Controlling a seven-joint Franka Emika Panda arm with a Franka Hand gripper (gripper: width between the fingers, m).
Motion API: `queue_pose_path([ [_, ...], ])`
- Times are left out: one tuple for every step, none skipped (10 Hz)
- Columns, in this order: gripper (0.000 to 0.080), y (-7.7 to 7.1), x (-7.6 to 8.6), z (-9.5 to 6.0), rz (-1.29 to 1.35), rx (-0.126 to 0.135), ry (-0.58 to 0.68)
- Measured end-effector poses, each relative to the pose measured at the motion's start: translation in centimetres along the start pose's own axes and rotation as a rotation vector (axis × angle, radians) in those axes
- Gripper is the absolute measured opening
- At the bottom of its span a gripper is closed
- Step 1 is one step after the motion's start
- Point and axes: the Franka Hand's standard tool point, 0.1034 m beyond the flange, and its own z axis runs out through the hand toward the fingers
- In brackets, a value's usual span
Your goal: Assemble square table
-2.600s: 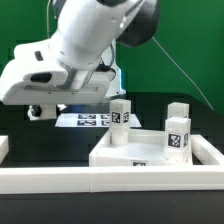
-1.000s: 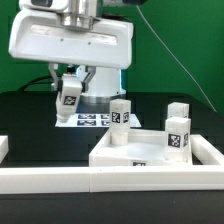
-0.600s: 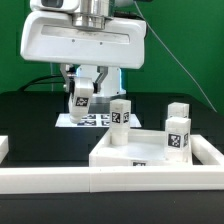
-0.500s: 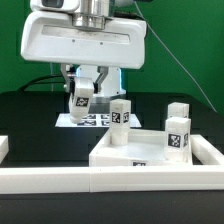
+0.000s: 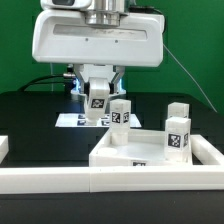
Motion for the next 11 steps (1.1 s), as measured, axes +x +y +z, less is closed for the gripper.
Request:
queue_pose_path([
  [0.029, 0.2, 0.5, -0.3, -0.017, -0.012, 0.037],
  [0.029, 0.2, 0.3, -0.2, -0.015, -0.012, 0.033],
  [0.029, 0.2, 0.3, -0.2, -0.015, -0.013, 0.034],
  [0.029, 0.8, 1.0, -0.4, -0.024, -0.046, 0.123],
  [0.029, 0.8, 0.3, 0.0, 0.004, -0.061, 0.181],
  [0.029, 0.3, 0.4, 0.2, 0.001, -0.064, 0.194],
  [0.029, 0.3, 0.8, 0.0, -0.001, -0.065, 0.199],
  [0.029, 0.2, 1.3, -0.1, 0.004, -0.06, 0.198],
  [0.029, -0.1, 1.7, -0.1, 0.011, -0.059, 0.201],
  [0.029, -0.6, 1.7, 0.2, 0.018, -0.058, 0.198],
  [0.029, -0.6, 1.7, 0.3, 0.017, -0.058, 0.197],
])
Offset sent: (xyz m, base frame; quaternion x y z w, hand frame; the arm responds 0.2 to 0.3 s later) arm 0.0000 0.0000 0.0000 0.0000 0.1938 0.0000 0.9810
